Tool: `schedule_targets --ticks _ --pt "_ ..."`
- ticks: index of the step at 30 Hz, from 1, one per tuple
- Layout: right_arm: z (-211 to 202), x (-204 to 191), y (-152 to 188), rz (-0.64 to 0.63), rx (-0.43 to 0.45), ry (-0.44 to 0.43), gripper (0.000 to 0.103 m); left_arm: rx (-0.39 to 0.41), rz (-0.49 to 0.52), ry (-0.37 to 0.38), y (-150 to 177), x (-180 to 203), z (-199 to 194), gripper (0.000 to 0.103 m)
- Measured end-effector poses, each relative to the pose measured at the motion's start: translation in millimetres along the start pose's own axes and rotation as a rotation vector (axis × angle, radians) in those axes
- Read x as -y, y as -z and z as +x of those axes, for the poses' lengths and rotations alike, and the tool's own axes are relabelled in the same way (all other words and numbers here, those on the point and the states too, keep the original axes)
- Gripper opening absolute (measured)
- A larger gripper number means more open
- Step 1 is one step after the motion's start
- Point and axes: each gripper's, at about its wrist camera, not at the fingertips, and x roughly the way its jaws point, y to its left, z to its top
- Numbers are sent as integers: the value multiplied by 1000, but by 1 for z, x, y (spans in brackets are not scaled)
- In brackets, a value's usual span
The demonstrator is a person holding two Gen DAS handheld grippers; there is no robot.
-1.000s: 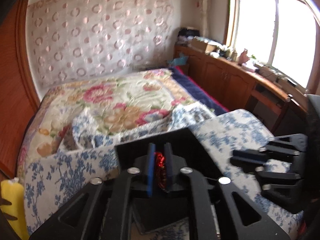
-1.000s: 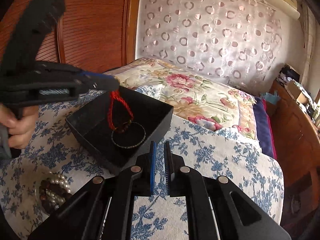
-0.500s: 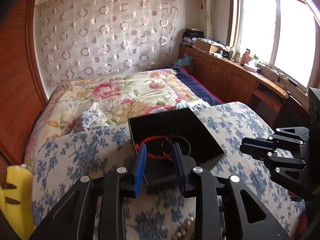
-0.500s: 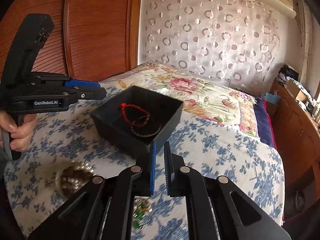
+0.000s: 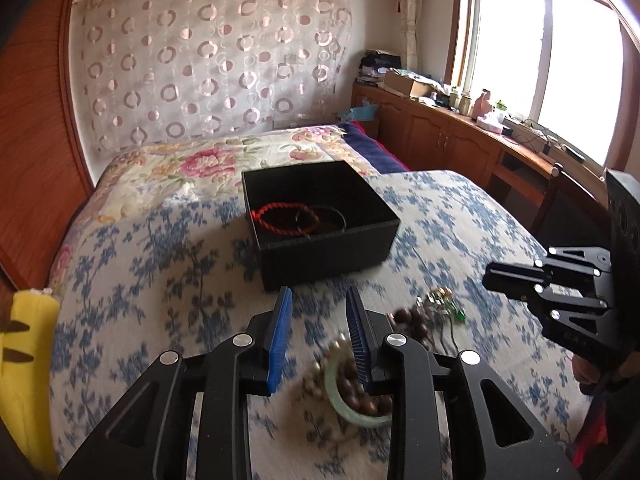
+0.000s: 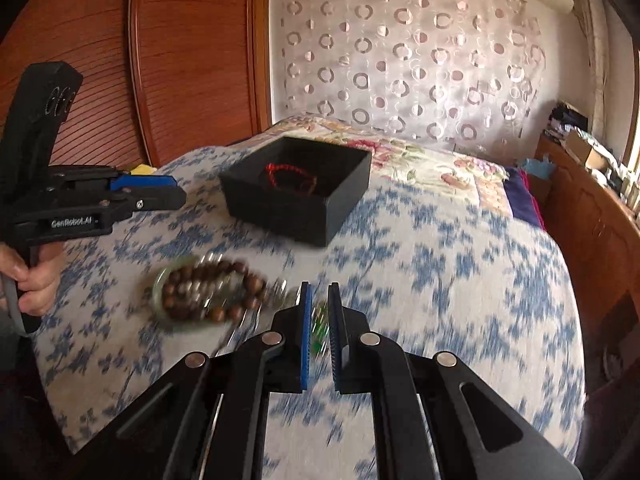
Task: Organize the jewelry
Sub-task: 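Grasp the brown bead bracelet with the left tool while the right grasps the pearl necklace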
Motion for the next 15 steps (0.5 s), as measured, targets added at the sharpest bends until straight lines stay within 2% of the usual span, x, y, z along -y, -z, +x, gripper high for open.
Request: schedule_targets --ticks 7,15 --pt "-11 -15 33 -4 -57 -14 13 -30 -1 3 27 5 -9 26" --pt "-15 -34 52 -12 -104 -74 15 -40 6 10 46 10 -16 27"
